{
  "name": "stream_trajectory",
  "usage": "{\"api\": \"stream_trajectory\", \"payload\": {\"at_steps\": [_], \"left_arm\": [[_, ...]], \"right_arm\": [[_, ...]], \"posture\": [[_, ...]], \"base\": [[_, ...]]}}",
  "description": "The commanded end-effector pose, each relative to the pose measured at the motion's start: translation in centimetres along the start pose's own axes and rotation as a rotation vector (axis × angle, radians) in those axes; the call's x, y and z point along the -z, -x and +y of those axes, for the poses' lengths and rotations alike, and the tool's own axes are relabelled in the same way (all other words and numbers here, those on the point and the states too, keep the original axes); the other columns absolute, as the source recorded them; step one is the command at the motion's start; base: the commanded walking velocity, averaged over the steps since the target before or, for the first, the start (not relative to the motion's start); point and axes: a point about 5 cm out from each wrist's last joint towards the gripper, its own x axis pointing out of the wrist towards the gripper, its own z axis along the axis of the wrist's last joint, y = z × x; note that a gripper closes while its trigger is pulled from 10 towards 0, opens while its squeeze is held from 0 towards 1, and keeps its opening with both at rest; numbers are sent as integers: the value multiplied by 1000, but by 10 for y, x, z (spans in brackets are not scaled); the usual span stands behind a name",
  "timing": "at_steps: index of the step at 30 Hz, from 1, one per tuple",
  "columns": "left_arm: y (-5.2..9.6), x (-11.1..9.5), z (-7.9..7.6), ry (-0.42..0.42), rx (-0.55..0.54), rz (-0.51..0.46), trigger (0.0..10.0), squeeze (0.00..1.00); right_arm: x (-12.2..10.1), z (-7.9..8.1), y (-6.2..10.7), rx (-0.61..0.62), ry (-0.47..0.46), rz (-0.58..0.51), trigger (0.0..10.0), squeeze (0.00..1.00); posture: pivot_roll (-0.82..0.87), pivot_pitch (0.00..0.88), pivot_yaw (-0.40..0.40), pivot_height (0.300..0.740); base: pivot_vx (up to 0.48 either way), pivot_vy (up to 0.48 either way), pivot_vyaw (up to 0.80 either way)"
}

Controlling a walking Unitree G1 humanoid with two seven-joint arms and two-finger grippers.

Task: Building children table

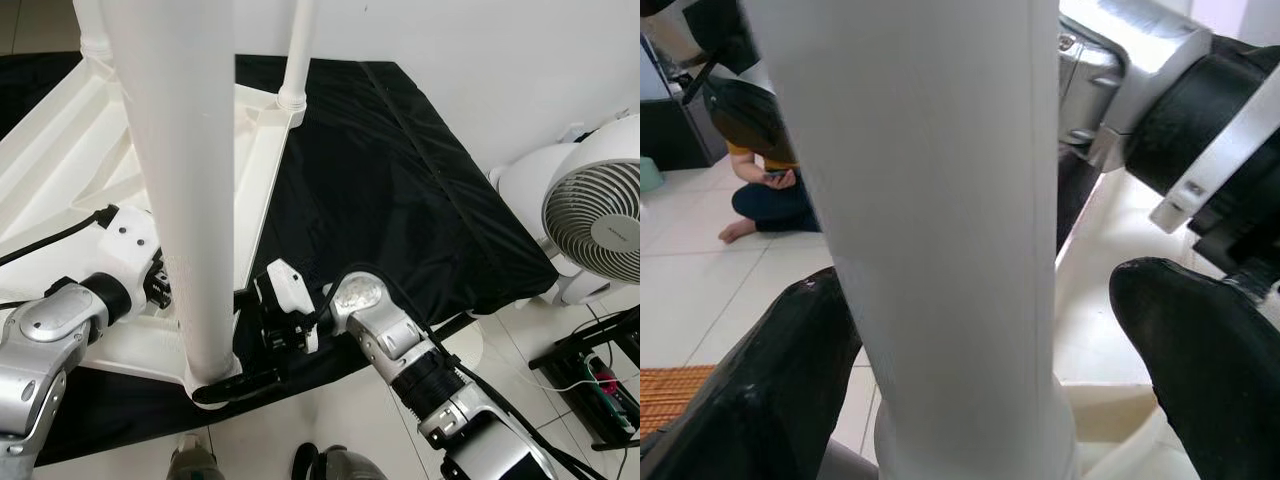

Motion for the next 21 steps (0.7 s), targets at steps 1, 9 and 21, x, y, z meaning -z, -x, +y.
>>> {"api": "stream_trajectory", "payload": {"at_steps": [1, 9, 21], "left_arm": [[-1, 2, -1, 8, -10, 12, 10000, 0], [-2, 2, 0, 19, -33, 1, 10000, 0], [-15, 0, -6, 15, 5, -20, 10000, 0]], "right_arm": [[1, -2, 0, 5, 13, 14, 6941, 0], [-3, -16, 14, 136, 0, 7, 0, 0], [6, -12, 61, 294, -22, 91, 0, 0]], "posture": [[255, 156, -185, 740], [235, 159, -190, 740], [190, 160, -171, 740]], "base": [[0, 0, 0], [0, 0, 0], [0, 0, 0]]}}
